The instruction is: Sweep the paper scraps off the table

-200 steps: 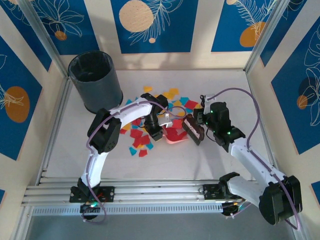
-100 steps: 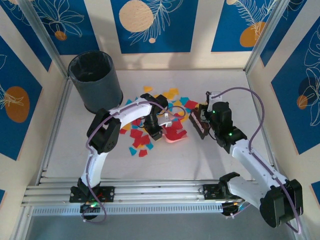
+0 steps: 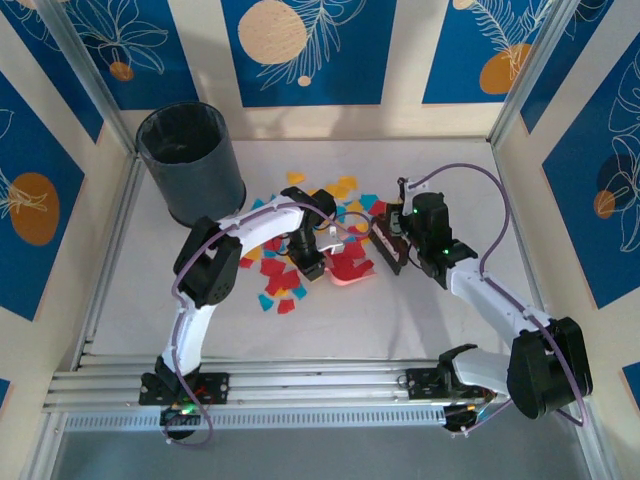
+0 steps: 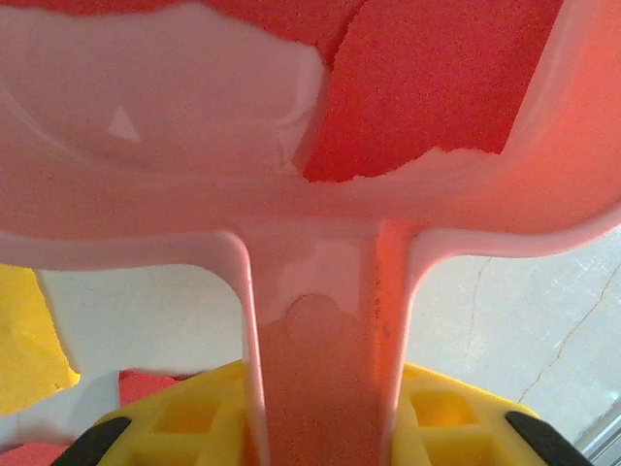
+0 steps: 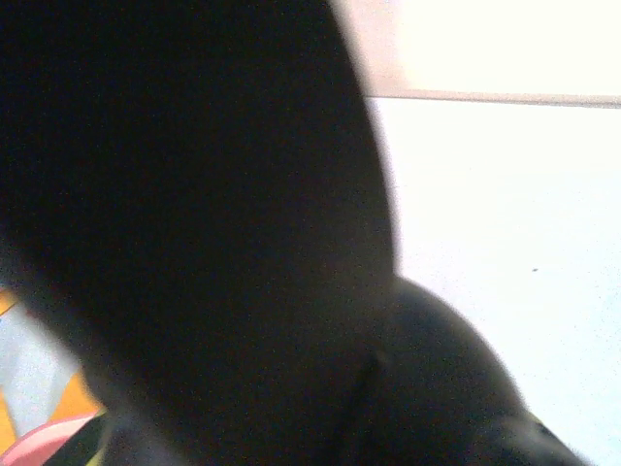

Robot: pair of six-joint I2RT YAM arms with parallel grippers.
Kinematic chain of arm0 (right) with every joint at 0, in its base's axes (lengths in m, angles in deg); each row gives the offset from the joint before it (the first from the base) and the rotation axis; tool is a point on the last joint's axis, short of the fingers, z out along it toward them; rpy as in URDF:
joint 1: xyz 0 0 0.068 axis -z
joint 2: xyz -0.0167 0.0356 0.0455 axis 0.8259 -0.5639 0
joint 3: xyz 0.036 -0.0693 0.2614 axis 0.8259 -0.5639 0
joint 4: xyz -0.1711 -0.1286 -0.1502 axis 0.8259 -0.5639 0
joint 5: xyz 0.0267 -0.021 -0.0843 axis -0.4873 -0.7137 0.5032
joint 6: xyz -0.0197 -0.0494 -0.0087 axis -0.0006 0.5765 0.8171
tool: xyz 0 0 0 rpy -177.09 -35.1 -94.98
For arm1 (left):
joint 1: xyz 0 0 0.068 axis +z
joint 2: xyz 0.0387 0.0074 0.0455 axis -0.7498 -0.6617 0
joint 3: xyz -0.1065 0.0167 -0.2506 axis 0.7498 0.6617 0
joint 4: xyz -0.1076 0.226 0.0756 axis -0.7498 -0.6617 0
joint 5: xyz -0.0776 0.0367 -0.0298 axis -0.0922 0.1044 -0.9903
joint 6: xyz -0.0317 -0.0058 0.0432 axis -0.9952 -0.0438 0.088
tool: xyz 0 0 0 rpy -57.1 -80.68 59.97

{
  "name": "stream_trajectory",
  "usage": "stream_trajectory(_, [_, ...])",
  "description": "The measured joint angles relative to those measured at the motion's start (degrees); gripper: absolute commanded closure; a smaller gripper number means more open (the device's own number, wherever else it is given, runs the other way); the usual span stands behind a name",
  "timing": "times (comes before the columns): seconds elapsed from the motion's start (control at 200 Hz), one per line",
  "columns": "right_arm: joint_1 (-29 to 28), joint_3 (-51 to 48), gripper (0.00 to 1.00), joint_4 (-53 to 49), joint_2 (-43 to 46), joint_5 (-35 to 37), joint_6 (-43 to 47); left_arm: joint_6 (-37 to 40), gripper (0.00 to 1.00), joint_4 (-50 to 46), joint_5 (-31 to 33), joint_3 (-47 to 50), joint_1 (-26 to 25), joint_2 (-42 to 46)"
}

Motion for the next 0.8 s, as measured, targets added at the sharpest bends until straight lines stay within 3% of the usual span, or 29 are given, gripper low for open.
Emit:
stream_trajectory(0.425, [-0.9,-0.6,1.00,-3.3,3.5,-6.6,-1.6,0.0,1.00,0.6,-0.5,0.0,0.0,0.0])
stream_trajectory(0.8, [-1.2,-0.6,1.00,-5.5,7.7,-4.6,-3.2,0.3,1.00,4.4,-1.8,3.7,0.0,2.7])
